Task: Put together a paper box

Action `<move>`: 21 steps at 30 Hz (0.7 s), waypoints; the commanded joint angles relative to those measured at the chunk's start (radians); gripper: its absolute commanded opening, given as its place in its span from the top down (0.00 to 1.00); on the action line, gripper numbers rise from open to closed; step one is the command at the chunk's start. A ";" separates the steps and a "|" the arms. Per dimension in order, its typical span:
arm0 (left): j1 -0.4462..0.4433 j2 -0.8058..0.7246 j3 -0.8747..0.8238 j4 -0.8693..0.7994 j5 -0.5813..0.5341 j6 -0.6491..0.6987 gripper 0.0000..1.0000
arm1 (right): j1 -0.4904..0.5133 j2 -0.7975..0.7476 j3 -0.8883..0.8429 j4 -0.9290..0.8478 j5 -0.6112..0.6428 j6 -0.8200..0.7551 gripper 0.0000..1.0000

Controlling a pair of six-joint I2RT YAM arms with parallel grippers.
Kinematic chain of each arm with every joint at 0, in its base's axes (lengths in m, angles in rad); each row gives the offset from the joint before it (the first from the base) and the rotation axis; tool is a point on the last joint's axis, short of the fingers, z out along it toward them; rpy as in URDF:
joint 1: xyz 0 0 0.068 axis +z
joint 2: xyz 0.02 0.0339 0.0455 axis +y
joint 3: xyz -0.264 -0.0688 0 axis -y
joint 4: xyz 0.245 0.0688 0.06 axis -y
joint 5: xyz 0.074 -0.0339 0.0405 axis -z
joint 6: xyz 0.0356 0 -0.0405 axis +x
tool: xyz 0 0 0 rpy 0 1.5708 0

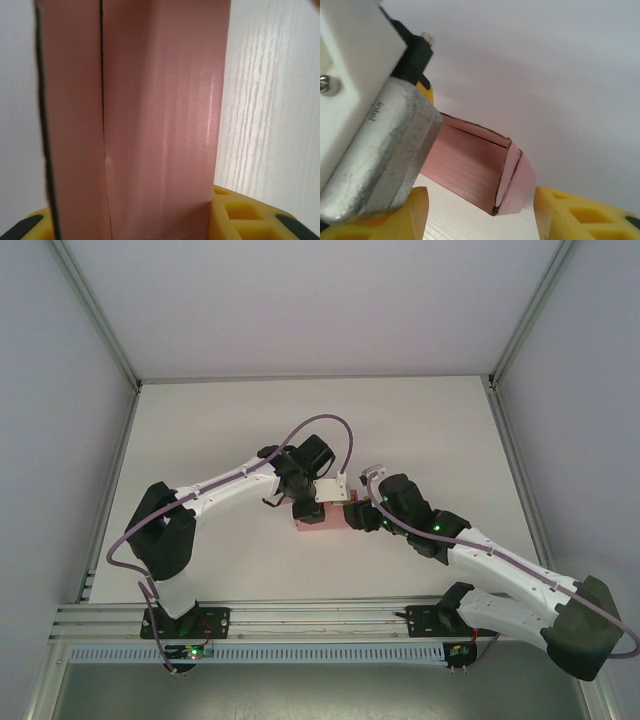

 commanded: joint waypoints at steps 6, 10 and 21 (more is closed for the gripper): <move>-0.009 0.045 0.011 0.004 0.028 0.011 0.60 | 0.007 0.024 0.097 -0.075 0.034 0.000 0.50; -0.009 0.056 0.029 -0.016 0.026 0.013 0.60 | 0.004 0.072 0.109 -0.054 0.059 0.004 0.56; -0.013 0.061 0.028 -0.018 0.027 0.026 0.60 | -0.121 -0.048 -0.001 0.001 -0.041 0.024 0.51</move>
